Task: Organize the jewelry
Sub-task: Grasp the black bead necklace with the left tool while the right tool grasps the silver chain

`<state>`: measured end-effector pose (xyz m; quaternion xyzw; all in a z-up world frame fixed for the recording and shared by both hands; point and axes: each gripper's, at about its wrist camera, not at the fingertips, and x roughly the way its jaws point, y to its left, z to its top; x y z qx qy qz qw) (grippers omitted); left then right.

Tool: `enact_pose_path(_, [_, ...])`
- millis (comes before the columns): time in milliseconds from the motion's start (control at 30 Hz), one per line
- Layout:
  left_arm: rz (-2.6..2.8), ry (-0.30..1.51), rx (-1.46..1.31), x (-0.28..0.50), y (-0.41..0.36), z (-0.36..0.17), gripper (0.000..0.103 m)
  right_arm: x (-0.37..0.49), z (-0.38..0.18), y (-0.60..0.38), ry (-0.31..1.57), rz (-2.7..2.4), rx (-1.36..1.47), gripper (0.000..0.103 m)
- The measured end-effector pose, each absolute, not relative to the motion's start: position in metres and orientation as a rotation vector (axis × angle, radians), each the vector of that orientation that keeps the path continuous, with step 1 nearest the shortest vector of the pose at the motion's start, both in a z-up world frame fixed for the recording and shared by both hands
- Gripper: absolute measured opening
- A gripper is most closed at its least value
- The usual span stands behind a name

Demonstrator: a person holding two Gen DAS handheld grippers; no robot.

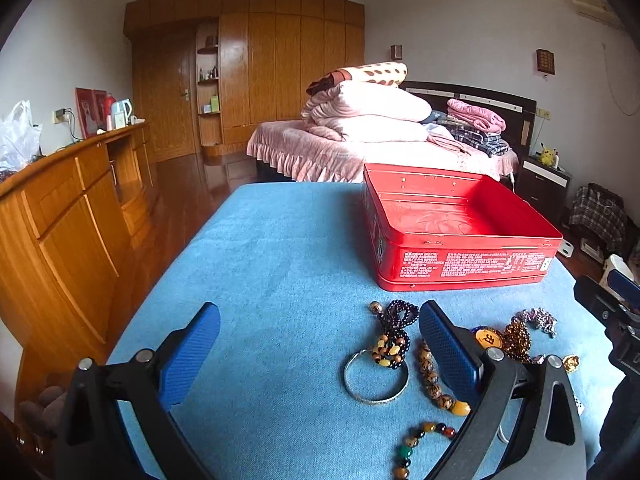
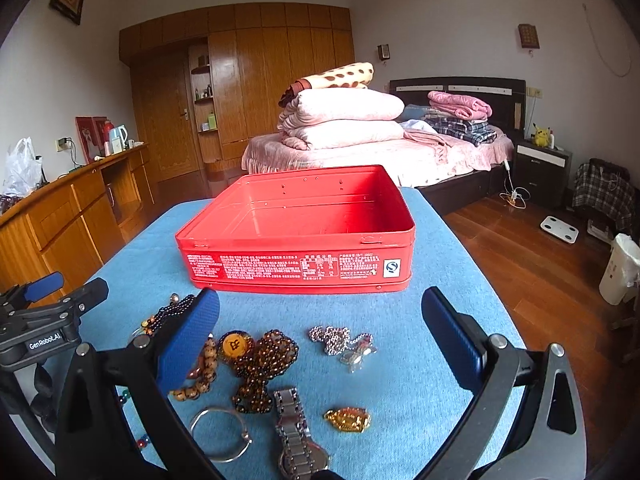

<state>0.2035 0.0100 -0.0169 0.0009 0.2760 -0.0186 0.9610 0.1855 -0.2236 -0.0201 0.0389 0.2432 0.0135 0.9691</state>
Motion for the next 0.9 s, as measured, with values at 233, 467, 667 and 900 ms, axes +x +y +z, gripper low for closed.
enact_pose_path(233, [-0.063,0.57,-0.037,0.221,0.005,-0.022,0.097,0.211,-0.026,-0.229,0.551,0.048,0.144,0.098])
enact_pose_path(467, [-0.116,0.609,-0.046,0.227,-0.002,-0.031,0.083,0.215,-0.03,-0.227,0.601,0.039,0.137,0.098])
enact_pose_path(667, [-0.181,0.74,-0.067,0.24,-0.006,-0.045,0.055,0.222,-0.037,-0.234,0.656,0.014,0.142,0.098])
enact_pose_path(900, [-0.227,0.821,-0.025,0.249,-0.021,-0.057,0.048,0.233,-0.045,-0.231,0.726,0.001,0.11,0.091])
